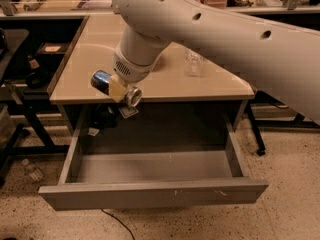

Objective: Place redbull can into top drawer

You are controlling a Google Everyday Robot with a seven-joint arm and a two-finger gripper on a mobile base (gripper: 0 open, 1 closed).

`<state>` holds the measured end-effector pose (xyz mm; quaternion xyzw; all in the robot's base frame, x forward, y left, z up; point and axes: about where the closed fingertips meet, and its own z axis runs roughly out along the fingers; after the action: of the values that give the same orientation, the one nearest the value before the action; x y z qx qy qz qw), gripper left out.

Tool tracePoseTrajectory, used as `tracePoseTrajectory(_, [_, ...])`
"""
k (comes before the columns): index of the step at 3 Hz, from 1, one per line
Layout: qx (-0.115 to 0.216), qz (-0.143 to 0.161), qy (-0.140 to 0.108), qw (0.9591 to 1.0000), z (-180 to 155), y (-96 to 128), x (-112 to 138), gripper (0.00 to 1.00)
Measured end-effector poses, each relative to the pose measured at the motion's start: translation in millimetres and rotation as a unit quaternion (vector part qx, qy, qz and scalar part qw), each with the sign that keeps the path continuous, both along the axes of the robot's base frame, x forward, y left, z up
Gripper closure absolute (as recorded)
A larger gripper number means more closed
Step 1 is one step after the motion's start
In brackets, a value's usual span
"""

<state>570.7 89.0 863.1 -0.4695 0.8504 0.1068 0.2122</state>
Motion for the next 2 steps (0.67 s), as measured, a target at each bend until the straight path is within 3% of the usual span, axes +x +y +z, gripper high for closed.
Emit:
tracePoseTrajectory(1, [-0.001, 0.000, 0.005, 1.0000, -1.8, -0.1, -3.6, 1.00])
tracePoseTrajectory(2, [0.004, -0.014, 0.019, 0.9997, -13.8, -4.9, -28.0, 1.00])
